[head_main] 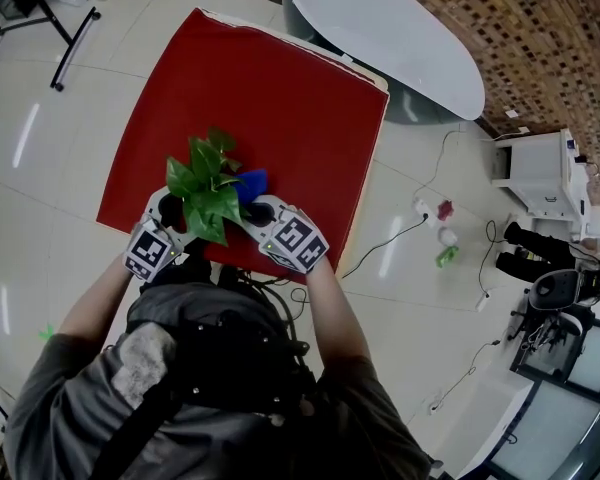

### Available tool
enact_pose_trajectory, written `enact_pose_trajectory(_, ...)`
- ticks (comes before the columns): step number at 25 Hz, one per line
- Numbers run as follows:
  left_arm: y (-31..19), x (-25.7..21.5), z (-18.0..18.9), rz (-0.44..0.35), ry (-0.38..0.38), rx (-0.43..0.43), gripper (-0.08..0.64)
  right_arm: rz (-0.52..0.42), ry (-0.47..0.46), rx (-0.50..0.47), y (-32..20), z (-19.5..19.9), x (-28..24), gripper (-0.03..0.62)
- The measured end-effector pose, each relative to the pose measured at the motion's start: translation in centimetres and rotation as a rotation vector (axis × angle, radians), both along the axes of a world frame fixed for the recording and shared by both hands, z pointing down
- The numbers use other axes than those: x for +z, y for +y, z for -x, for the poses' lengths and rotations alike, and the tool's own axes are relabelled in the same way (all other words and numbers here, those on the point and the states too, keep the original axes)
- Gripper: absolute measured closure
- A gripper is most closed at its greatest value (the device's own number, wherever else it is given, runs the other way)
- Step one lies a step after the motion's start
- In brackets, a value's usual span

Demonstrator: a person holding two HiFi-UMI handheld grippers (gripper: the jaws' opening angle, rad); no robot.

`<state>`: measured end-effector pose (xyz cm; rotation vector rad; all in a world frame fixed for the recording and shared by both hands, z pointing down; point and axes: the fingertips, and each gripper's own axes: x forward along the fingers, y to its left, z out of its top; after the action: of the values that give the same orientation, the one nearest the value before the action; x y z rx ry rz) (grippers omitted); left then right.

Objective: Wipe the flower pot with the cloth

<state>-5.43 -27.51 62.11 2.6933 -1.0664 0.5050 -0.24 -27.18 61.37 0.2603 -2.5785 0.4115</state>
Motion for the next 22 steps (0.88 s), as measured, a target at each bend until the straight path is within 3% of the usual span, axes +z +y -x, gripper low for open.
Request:
enact_pose_trajectory(8,-0.7,0.1,-1.7,-0.001,0.017,0.027,0.135,0.028,-0.034,0.057,3.5,0.3,-0.6,0.528)
enact_pose_trajectory(13,-1.1,-0.1,-2.3,-0.002,0.024,0.048,0.135,0.02,-0.047,0.153,3.3,-0.7,-1.1,0.528)
enact_pose_trajectory(18,-1.3,0.0,-3.3,0.027,0.007,0.065,0.127,-0.041,0.05,0.22,0.5,-5.0,-0.1,0.528)
enact_pose_trajectory(22,-0.3,0.2,-2.1,0.035,-0.014,0.051,0.127,-0.075,0.096,0.2,-1.8,-5.1,0.7,0.528)
